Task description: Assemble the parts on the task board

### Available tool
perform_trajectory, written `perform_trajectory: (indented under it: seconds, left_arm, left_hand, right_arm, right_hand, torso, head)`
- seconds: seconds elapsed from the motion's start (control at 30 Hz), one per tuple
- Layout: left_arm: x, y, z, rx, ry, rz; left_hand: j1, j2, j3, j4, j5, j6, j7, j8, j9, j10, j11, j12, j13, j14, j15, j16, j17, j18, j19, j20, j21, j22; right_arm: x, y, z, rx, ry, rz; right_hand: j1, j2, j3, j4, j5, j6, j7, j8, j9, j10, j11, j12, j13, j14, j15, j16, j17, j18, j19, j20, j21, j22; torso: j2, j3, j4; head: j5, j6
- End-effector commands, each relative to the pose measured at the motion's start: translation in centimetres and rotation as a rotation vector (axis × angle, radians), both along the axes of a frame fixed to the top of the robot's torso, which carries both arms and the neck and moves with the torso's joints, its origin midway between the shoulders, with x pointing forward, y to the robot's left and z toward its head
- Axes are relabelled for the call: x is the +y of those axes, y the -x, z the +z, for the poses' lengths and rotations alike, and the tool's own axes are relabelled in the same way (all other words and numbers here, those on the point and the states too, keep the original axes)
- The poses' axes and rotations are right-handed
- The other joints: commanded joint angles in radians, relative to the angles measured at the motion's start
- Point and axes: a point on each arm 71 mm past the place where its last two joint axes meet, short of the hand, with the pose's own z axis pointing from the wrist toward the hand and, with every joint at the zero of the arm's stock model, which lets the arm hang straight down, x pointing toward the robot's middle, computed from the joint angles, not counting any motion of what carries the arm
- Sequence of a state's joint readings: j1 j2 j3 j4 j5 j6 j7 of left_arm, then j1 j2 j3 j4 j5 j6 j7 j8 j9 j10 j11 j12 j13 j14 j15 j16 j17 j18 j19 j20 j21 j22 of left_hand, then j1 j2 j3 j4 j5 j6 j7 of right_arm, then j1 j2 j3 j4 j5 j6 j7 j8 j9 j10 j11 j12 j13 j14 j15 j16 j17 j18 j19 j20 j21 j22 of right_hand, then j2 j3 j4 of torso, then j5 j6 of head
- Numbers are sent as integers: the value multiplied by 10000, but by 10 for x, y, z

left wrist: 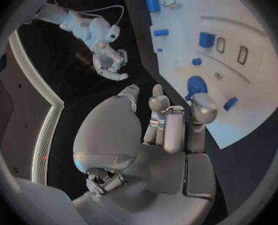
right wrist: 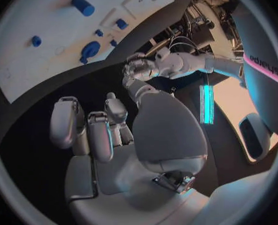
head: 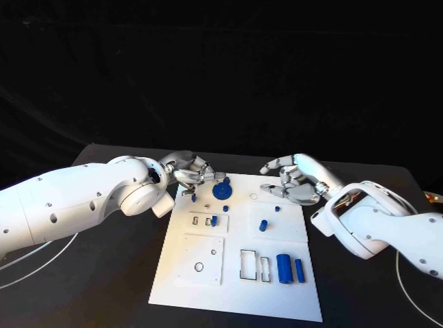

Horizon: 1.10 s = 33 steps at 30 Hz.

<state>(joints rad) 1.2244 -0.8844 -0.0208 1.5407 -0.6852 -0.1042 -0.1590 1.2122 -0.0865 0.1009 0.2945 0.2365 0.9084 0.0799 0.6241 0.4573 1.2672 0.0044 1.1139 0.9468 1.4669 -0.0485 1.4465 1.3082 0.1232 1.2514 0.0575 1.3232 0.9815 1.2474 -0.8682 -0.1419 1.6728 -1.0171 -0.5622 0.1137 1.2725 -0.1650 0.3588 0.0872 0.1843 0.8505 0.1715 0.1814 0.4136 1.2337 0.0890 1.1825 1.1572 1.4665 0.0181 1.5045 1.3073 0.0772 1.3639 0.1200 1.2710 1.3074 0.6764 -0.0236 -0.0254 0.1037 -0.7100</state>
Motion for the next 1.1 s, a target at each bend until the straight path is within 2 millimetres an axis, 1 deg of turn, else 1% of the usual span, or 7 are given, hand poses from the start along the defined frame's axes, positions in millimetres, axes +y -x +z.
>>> perform_trajectory:
  seconds: [0.03,0.1,0.13,0.33,0.57,0.8,1.1]
  left_arm:
    - [1,2,-13,476,-3696,-799]
    - [-2,1,-14,361,-4389,-912]
    - [-3,0,-15,343,-4736,-1007]
    - [-16,-1,-20,595,-5893,-1828]
    - [-25,-5,-20,695,-6259,-2192]
    - [-33,-7,-21,730,-6444,-2431]
    - [-37,-7,-25,869,-6601,-2644]
  left_hand:
    - [-181,27,-105,18,-31,-20,-75,265,247,161,-38,369,397,467,-102,37,422,-166,113,-49,169,282]
    - [-106,76,-99,2,7,64,-191,561,505,462,-139,843,953,477,-181,42,432,-240,336,-91,389,722]
    - [-87,79,-98,2,15,55,-214,628,577,496,-161,912,1029,478,-200,40,431,-254,373,-106,432,803]
    - [-433,121,-252,14,-36,-103,-212,788,835,347,-164,833,888,474,-213,23,406,-251,317,-142,456,806]
    - [-469,32,-334,9,-68,-150,-213,834,915,295,-162,802,848,473,-211,19,402,-248,289,-141,450,794]
    - [-517,-12,-400,16,-75,-173,-210,872,977,284,-160,815,862,472,-208,17,399,-254,297,-140,466,833]
    - [-641,-16,-499,18,-83,-203,-208,920,1060,239,-156,785,812,466,-204,4,378,-253,278,-137,468,833]
  right_arm:
    - [-16,-7,5,1057,-1555,-348]
    - [-25,-12,8,1074,-1651,-624]
    - [-31,-15,9,1064,-1683,-784]
    - [-50,-26,11,959,-1723,-1398]
    - [-57,-31,12,900,-1709,-1678]
    - [-59,-33,12,929,-1688,-1795]
    - [-59,-35,11,997,-1628,-1875]
  right_hand:
    - [-72,-11,13,74,82,79,-3,67,19,-73,-32,18,-31,576,-58,-42,743,53,-47,-11,-39,48]
    - [-75,-6,16,82,100,86,-7,81,22,-76,-36,16,-38,594,-62,-15,818,40,-12,-14,8,90]
    - [-75,-6,16,82,100,86,-7,81,22,-76,-36,16,-38,594,-62,-15,818,40,-12,-14,8,90]
    - [-89,-10,16,103,161,90,-15,111,24,-99,-44,-10,-77,600,-70,-9,835,27,26,-22,55,133]
    - [-103,-20,11,118,194,65,-14,114,20,-140,-44,-53,-128,593,-73,-21,805,34,9,-26,27,111]
    - [-126,-39,-1,138,218,39,-13,120,16,-162,-44,-74,-155,587,-73,-30,786,40,-5,-29,2,94]
    - [-157,-53,-14,166,247,20,-11,131,13,-189,-43,-100,-189,578,-73,-43,754,50,-32,-32,-42,61]
  torso:
    - [-67,30,-10]
    - [-88,47,-12]
    - [-94,54,-14]
    - [-99,86,-33]
    - [-100,77,4]
    - [-96,68,-17]
    - [-87,68,-5]
  head:
    - [7,-56]
    - [6,-91]
    - [13,-104]
    - [22,-114]
    - [59,-135]
    - [87,-177]
    - [140,-209]
